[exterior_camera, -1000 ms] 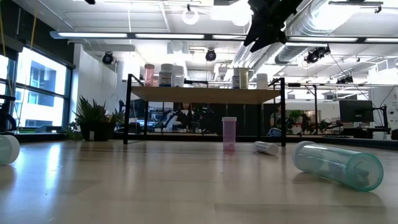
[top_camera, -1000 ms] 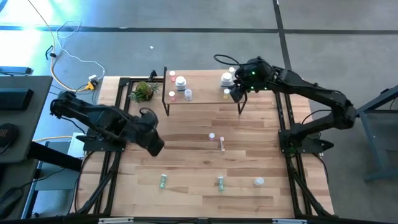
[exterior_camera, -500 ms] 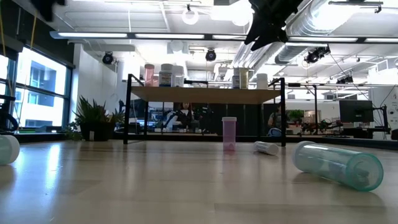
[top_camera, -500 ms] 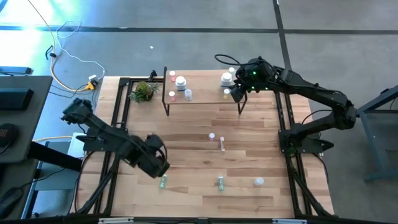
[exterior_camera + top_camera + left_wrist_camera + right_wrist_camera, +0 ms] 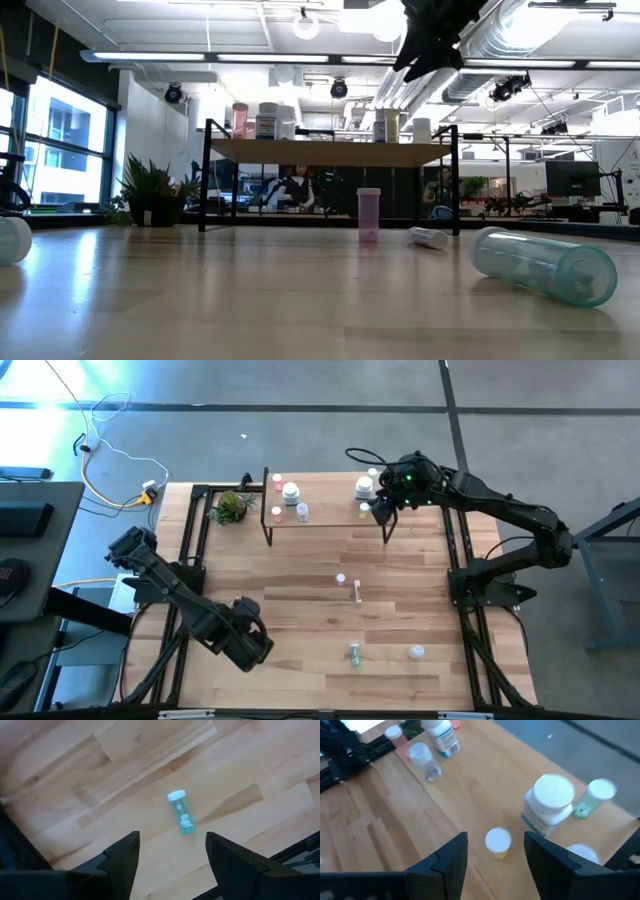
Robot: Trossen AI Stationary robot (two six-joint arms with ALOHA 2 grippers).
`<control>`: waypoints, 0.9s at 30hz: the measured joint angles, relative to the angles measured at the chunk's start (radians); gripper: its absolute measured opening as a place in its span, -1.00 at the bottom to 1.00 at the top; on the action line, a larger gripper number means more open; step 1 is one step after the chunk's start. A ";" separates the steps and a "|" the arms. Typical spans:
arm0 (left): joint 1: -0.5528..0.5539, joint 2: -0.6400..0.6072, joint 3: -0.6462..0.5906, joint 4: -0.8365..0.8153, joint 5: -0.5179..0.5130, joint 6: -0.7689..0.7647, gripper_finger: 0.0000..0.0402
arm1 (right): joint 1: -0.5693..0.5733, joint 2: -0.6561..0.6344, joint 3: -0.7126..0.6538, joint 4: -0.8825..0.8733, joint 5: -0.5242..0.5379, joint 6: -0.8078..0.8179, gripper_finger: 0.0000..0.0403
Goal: Pick and place medicine bottles onto shelf by color
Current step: Put the left green pill bottle on the shelf
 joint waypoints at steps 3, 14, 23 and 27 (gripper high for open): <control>-0.019 0.006 0.000 0.008 -0.012 -0.061 0.07 | 0.013 0.000 0.000 -0.023 -0.030 0.018 -0.08; -0.070 0.148 0.000 0.087 -0.054 -0.174 0.07 | 0.123 0.000 0.000 -0.028 -0.025 0.063 -0.08; -0.071 0.283 0.000 0.137 -0.013 -0.236 0.07 | 0.231 0.000 0.001 -0.036 -0.024 0.108 -0.08; -0.070 0.323 0.000 0.173 -0.001 -0.251 0.07 | 0.276 0.000 0.001 -0.037 -0.021 0.108 -0.08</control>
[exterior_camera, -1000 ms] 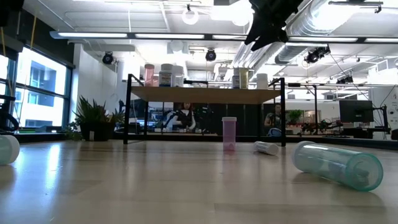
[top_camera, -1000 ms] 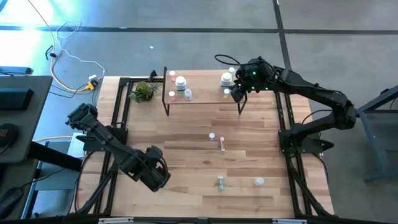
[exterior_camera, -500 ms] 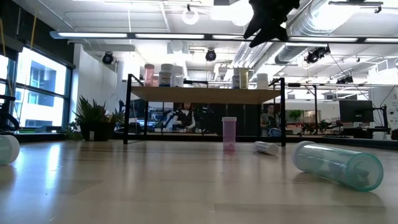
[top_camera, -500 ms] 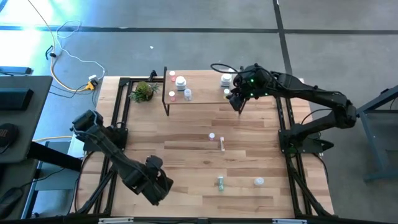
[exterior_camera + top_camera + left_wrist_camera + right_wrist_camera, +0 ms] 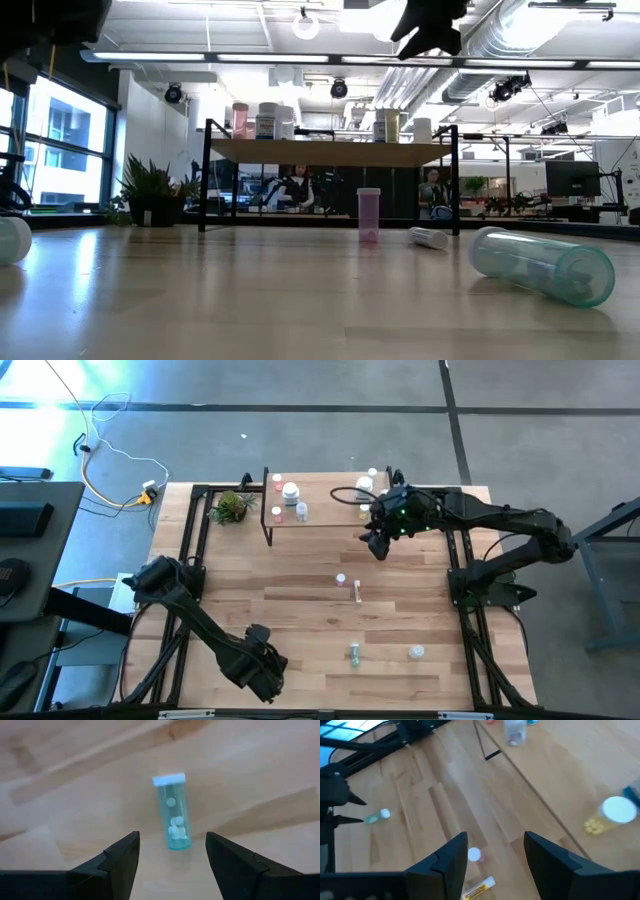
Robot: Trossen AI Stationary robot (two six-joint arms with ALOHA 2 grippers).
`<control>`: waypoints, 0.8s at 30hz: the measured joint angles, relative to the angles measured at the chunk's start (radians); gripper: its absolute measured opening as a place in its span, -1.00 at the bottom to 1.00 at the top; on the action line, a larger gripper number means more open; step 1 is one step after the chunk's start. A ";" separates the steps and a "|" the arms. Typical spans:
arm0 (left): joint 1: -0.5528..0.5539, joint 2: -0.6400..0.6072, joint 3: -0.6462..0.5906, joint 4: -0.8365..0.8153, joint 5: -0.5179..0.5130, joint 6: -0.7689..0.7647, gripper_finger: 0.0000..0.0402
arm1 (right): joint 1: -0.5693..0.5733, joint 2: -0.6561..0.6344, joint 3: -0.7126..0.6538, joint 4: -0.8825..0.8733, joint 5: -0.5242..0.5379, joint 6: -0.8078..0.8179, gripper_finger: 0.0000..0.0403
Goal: Pick and place medicine bottles onto shelf by color
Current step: Put the left green pill bottle on the shelf
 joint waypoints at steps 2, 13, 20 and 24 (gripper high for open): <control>0.003 0.021 0.000 0.010 0.009 -0.001 0.07 | 0.020 0.000 0.000 -0.001 0.009 0.000 -0.08; 0.039 0.076 0.000 0.037 0.034 0.014 0.07 | 0.095 0.000 0.000 -0.024 0.019 0.004 -0.08; 0.064 0.082 0.000 0.046 0.045 0.060 0.07 | 0.119 0.000 0.000 -0.042 0.047 0.004 -0.08; 0.064 0.106 0.000 0.049 0.095 0.093 0.07 | 0.125 0.000 0.000 -0.045 0.047 0.004 -0.08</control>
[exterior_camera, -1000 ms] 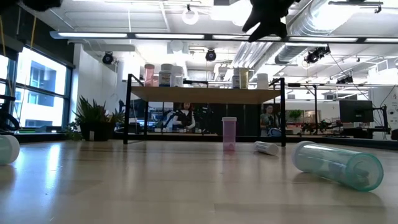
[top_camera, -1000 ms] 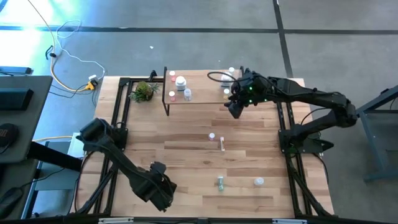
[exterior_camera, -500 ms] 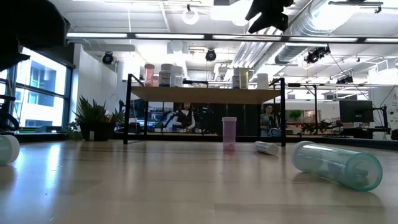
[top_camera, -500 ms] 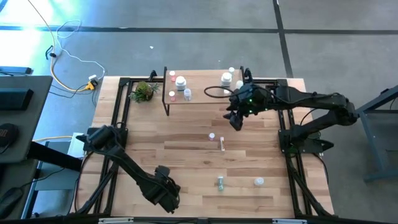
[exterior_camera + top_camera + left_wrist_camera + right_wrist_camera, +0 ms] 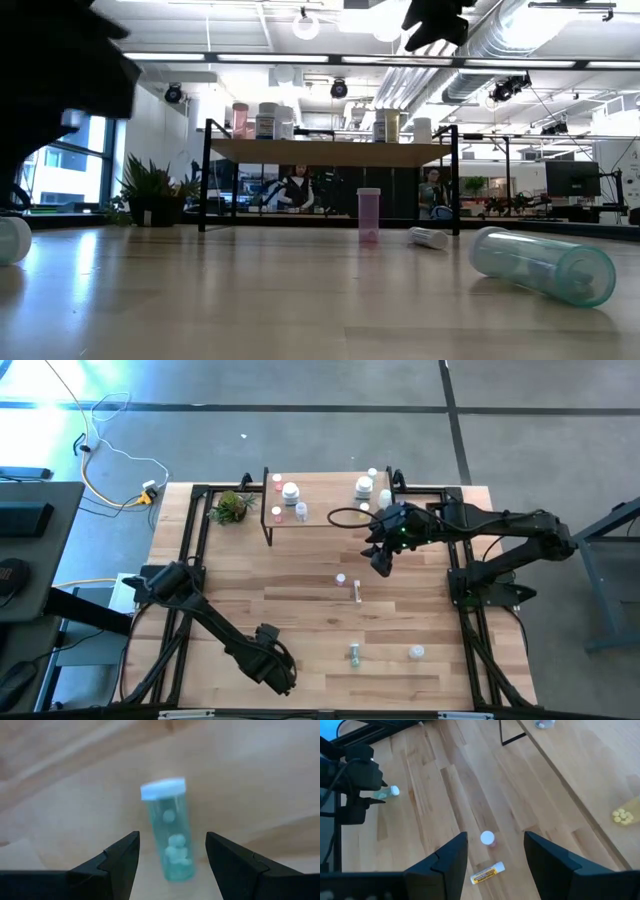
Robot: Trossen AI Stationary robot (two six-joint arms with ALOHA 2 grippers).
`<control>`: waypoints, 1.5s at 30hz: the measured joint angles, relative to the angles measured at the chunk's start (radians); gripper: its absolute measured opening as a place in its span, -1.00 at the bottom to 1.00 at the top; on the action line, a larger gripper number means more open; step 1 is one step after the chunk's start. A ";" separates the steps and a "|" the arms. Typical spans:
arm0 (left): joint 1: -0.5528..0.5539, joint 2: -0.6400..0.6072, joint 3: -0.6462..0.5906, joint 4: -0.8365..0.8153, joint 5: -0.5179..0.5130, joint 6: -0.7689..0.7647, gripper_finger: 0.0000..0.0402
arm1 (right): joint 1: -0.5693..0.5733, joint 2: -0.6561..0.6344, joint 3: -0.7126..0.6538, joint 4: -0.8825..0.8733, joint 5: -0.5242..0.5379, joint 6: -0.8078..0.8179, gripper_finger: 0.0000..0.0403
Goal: Pick and place medicine bottles onto shelf by color
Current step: Put the left green pill bottle on the shelf
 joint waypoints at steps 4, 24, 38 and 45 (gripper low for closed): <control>-0.006 0.018 0.003 0.004 0.018 0.011 0.07 | 0.000 0.000 0.000 -0.006 0.000 0.000 -0.08; -0.007 0.024 0.018 0.033 -0.001 0.135 -0.58 | 0.048 0.000 0.000 -0.009 -0.024 0.045 -0.08; 0.061 0.026 0.130 0.048 -0.015 0.457 -0.56 | 0.144 0.000 0.000 -0.008 -0.074 0.107 -0.08; 0.145 0.025 0.216 0.048 -0.038 0.705 -0.56 | 0.131 0.000 0.000 -0.007 -0.057 0.095 -0.08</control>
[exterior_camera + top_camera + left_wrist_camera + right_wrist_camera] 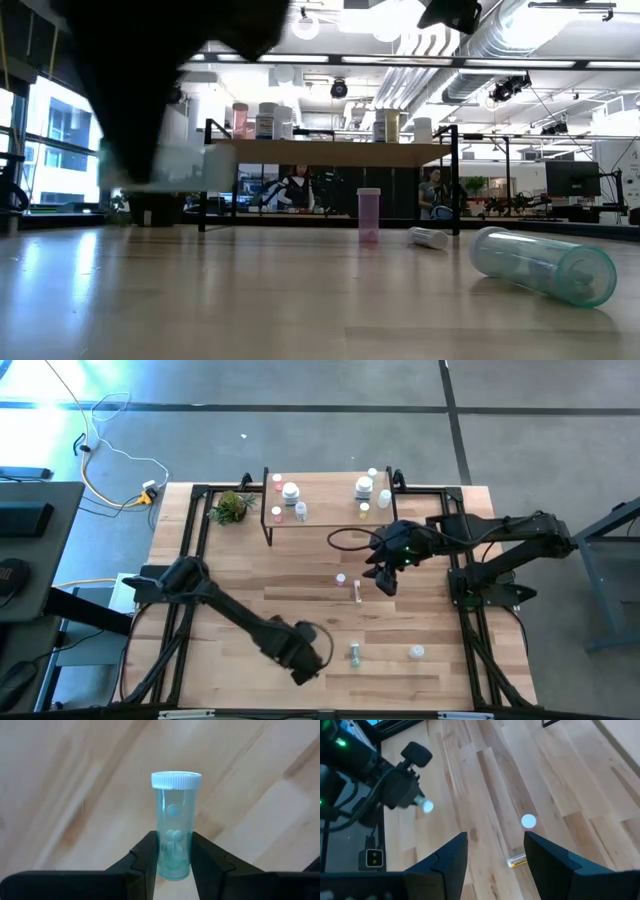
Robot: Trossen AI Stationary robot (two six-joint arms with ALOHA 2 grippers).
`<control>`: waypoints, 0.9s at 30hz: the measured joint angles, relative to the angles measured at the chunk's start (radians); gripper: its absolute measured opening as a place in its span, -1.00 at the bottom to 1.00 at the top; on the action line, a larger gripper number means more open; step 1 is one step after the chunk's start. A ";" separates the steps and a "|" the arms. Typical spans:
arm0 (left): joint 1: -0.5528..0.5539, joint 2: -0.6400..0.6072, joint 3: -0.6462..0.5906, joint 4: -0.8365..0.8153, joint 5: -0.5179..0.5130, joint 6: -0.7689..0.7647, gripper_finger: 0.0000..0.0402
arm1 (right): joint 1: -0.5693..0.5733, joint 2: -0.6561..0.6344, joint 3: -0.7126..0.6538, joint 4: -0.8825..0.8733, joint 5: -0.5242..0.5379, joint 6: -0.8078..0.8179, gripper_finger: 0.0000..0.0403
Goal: Pick and place medicine bottles onto shelf by color
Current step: Put the left green pill bottle on the shelf
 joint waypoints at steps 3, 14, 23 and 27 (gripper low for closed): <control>0.039 0.000 0.043 0.000 -0.003 0.118 -0.56 | -0.016 0.000 0.000 0.000 0.000 0.001 -0.08; 0.171 -0.001 0.220 0.002 -0.001 0.499 -0.56 | -0.083 -0.060 0.071 -0.004 0.027 -0.013 -0.08; 0.273 -0.003 0.376 0.000 0.001 0.722 -0.56 | -0.104 -0.073 0.224 -0.079 0.096 -0.072 -0.08; 0.317 -0.003 0.442 -0.001 0.001 0.798 -0.56 | -0.110 -0.073 0.270 -0.099 0.111 -0.080 -0.08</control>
